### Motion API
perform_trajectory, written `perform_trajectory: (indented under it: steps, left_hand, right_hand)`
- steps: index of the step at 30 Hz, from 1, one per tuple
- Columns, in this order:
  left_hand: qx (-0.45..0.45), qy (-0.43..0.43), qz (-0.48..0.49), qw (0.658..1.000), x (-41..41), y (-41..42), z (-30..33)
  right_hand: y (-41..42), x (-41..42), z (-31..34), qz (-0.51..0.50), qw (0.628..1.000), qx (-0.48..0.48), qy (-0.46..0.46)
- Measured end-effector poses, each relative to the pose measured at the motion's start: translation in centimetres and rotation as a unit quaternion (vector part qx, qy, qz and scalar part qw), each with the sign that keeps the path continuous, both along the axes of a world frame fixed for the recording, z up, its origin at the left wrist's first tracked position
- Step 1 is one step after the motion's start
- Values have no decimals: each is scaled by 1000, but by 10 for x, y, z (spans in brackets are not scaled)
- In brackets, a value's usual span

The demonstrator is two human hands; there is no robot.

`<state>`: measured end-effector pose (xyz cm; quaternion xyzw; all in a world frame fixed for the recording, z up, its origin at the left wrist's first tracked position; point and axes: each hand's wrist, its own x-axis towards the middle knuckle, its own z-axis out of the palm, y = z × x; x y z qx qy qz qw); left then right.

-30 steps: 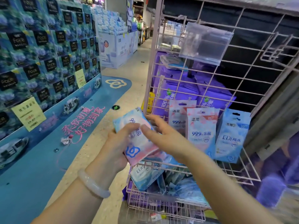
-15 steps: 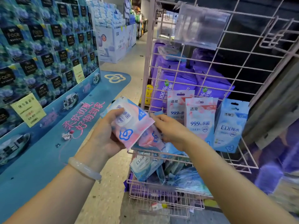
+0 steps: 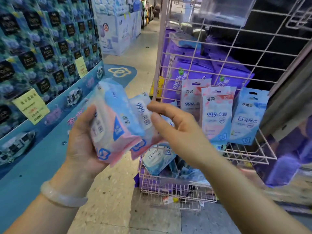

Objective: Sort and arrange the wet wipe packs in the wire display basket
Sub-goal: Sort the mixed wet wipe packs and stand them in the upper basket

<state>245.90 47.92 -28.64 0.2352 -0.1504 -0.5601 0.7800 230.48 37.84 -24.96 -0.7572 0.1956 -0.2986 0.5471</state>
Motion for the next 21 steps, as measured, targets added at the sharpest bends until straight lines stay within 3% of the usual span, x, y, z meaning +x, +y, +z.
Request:
perform_trajectory:
  steps: [2,4,9,13,16,18,19,21]
  left_hand:
    - [-15,16,-51,998,5,21,-13]
    - [5,-21,-68,997,0,41,-38]
    - [-32,15,-178,983,-12,61,-107]
    - [88,79,-138,983,-23,53,-145]
    - [149,128,-100,975,-17,30,-174]
    - [122,103,-116,980,-19,20,-158]
    - [149,38,-104,983,-19,14,-155]
    - [124,62,-102,985,-14,7,-161]
  right_hand:
    - [24,2,-23,28,999,19,21]
    - [46,4,-55,43,996,50,55]
    - [75,0,-134,0,985,140,100]
    - [70,-12,-158,-50,967,218,119]
    - [58,-21,-162,-83,964,222,118]
    - [46,-24,-160,-102,965,219,98]
    - [39,-24,-160,-108,964,228,80]
    - [28,-25,-158,-110,961,250,41]
